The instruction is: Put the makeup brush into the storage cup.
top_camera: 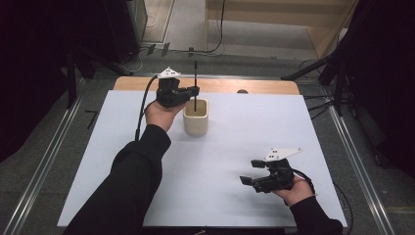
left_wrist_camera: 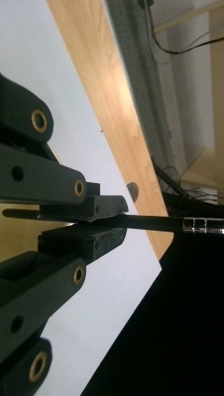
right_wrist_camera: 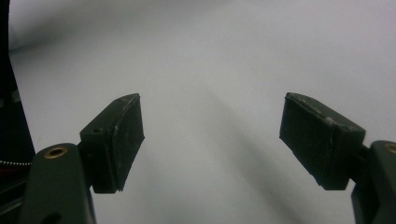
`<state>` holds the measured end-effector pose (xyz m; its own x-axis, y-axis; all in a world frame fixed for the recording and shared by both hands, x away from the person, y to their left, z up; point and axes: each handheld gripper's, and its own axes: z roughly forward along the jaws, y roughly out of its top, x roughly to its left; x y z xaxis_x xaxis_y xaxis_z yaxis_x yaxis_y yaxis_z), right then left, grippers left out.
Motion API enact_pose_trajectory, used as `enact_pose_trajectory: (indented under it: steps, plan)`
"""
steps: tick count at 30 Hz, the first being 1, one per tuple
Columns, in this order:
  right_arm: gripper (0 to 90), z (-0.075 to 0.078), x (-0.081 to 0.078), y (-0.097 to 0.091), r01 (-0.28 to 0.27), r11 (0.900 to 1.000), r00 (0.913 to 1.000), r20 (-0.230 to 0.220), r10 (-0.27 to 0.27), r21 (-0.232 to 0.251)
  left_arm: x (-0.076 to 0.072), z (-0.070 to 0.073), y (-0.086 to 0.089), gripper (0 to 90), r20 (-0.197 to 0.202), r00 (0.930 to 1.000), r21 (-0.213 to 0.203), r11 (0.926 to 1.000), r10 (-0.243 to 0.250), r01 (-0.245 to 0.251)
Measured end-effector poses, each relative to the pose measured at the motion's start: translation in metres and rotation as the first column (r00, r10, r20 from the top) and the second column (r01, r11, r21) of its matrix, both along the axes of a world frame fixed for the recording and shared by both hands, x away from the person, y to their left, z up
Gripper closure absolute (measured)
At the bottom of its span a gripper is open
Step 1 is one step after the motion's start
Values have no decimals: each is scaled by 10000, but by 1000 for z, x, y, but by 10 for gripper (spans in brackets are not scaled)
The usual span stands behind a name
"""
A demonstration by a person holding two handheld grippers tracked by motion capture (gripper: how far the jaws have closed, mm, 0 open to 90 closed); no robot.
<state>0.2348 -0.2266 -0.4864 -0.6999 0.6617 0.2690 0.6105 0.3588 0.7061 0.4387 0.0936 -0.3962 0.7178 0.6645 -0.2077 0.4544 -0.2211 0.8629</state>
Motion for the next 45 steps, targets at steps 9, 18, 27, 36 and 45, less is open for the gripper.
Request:
enact_pose_trajectory:
  steps: [9,18,27,36,45]
  plan:
    - [226,0,0,0,-9,10000,10000,-9,9,6,-2,-11,-1,848,-193,9998,94,9999,-94,95]
    - [226,-1,0,1,-81,10000,10000,1,81,-37,-4,-17,0,846,-413,9989,195,9996,-217,226]
    - [226,-1,0,1,-46,10000,10000,-8,46,-19,-6,-23,-1,846,-647,9976,195,9994,-256,269]
    - [226,-1,0,1,-68,10000,10000,-26,68,-33,-8,-20,2,842,-692,9972,291,9991,-280,301]
    - [226,-1,0,2,-102,9999,9999,-50,102,-17,-12,-11,8,373,-914,9943,277,9980,-549,576]
